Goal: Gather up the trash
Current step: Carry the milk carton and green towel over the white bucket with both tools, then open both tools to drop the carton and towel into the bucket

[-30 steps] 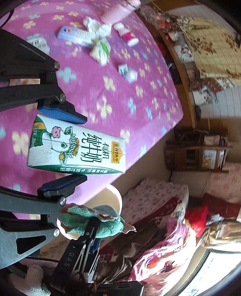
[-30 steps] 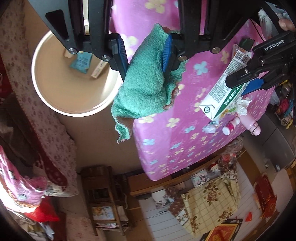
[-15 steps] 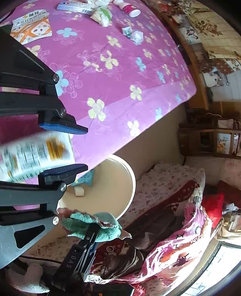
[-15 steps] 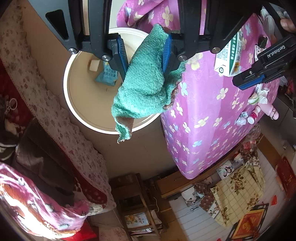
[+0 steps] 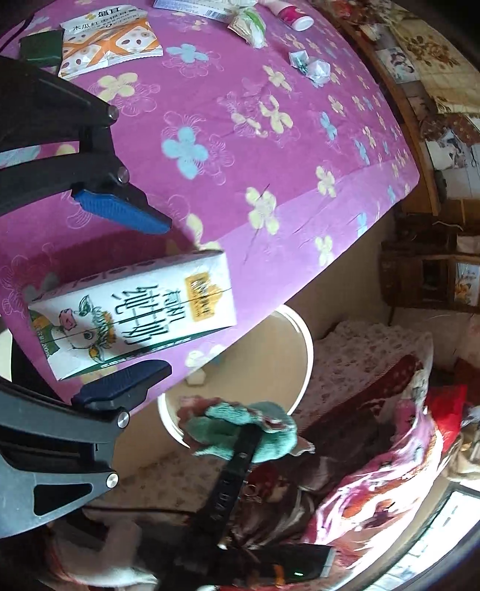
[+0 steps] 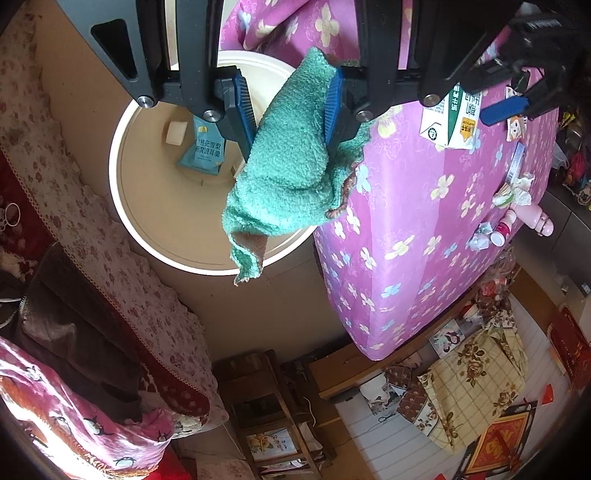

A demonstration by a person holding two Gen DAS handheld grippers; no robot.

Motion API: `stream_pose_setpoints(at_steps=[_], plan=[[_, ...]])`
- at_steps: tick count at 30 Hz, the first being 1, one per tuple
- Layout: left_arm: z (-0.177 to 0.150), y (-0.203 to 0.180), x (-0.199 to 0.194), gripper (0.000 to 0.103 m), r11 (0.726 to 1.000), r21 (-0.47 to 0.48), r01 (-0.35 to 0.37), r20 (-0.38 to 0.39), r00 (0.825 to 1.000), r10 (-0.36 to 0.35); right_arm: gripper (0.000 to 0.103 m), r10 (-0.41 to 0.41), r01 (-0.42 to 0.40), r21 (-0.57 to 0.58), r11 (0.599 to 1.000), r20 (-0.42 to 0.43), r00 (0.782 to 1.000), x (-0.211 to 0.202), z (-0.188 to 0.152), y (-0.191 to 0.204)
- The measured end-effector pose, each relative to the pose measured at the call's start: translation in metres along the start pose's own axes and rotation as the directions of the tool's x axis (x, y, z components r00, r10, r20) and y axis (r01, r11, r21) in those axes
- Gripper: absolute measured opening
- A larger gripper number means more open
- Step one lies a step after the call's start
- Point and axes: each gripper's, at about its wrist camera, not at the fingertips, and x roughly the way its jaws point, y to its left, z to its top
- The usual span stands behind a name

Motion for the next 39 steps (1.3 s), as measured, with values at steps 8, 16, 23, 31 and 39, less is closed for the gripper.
stream_pose_setpoints(at_steps=[8,16,23,31,39], plan=[[-0.009,-0.011,0.008,0.063,0.998,0.046,-0.038,0.012,0.999,0.037,0.035,-0.008,0.008,0.016,1.000,0.003,1.000,-0.005,-0.003,-0.009],[0.010,-0.024,-0.002,0.062,0.998,0.062,-0.003,0.062,0.998,-0.001,0.035,-0.032,0.032,0.022,0.999,0.004,0.999,-0.008,-0.005,-0.020],[0.042,-0.042,0.002,0.062,0.995,0.060,0.075,0.088,0.993,-0.080,0.037,-0.063,0.063,0.030,0.998,0.008,0.998,-0.013,-0.004,-0.030],[0.065,-0.053,0.022,0.063,0.992,0.023,0.127,0.085,0.988,-0.129,0.038,-0.095,0.095,0.044,0.995,-0.004,0.995,-0.009,-0.005,-0.043],[0.067,-0.047,0.024,0.074,0.985,-0.013,0.172,0.094,0.981,-0.170,0.071,-0.083,0.083,0.092,0.992,-0.005,0.997,-0.004,-0.005,-0.055]])
